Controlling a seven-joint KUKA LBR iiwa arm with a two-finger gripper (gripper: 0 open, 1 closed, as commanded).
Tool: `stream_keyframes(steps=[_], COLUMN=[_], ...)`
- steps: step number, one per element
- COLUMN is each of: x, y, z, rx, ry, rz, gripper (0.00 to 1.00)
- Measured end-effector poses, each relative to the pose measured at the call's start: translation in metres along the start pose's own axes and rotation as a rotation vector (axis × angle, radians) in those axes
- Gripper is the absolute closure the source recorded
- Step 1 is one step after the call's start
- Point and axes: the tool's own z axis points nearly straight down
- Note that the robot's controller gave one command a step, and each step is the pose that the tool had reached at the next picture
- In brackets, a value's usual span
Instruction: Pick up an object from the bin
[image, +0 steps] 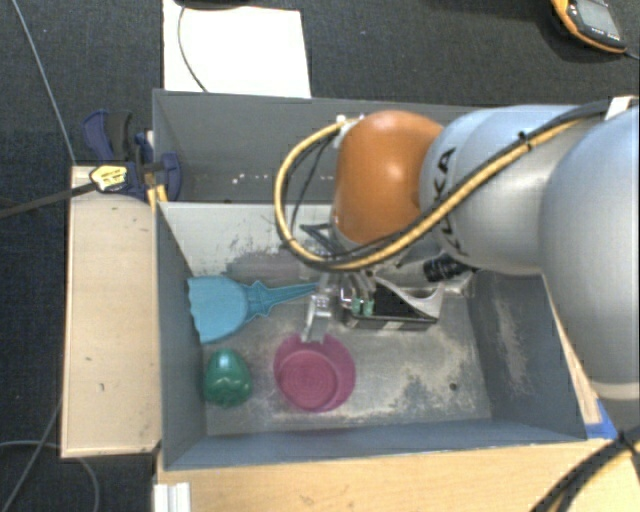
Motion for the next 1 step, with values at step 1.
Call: stream_keyframes(steps=[1], x=[0.0205], y=[0.0180], z=[0.0509], rx=[-0.003], ry=[-0.004], rz=[-0.059], gripper=[0.00])
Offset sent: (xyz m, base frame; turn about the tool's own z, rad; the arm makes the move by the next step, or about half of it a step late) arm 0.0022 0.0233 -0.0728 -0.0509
